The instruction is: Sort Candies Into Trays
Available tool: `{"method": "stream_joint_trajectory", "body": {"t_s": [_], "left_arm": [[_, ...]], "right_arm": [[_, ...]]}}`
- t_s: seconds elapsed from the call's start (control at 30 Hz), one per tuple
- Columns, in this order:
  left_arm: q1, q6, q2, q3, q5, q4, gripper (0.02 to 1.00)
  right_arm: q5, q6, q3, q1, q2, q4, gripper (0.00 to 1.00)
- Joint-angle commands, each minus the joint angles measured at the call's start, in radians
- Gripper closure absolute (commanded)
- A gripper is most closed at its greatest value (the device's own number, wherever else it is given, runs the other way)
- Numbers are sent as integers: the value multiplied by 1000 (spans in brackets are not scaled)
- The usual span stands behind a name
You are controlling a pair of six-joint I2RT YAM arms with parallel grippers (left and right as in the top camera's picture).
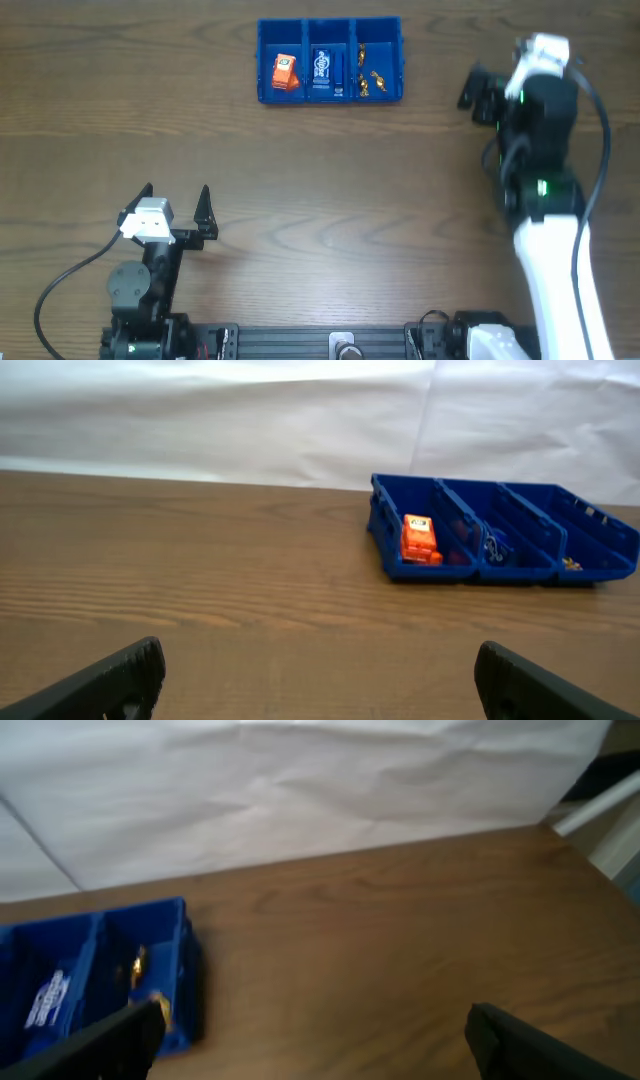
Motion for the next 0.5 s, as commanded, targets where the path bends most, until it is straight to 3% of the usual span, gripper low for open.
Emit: {"method": "stream_joint_trajectory", "body": {"t_s": [0.03, 0.3, 0.5], "left_arm": [[6, 11, -6, -18, 18, -35, 20], [6, 11, -6, -18, 19, -35, 20], [6, 11, -6, -18, 18, -35, 20]], "right_arm": [[3, -3, -177, 50, -206, 28, 3], [-16, -3, -524, 84, -569, 196, 3], [-142, -3, -698, 84, -779, 232, 3]]}}
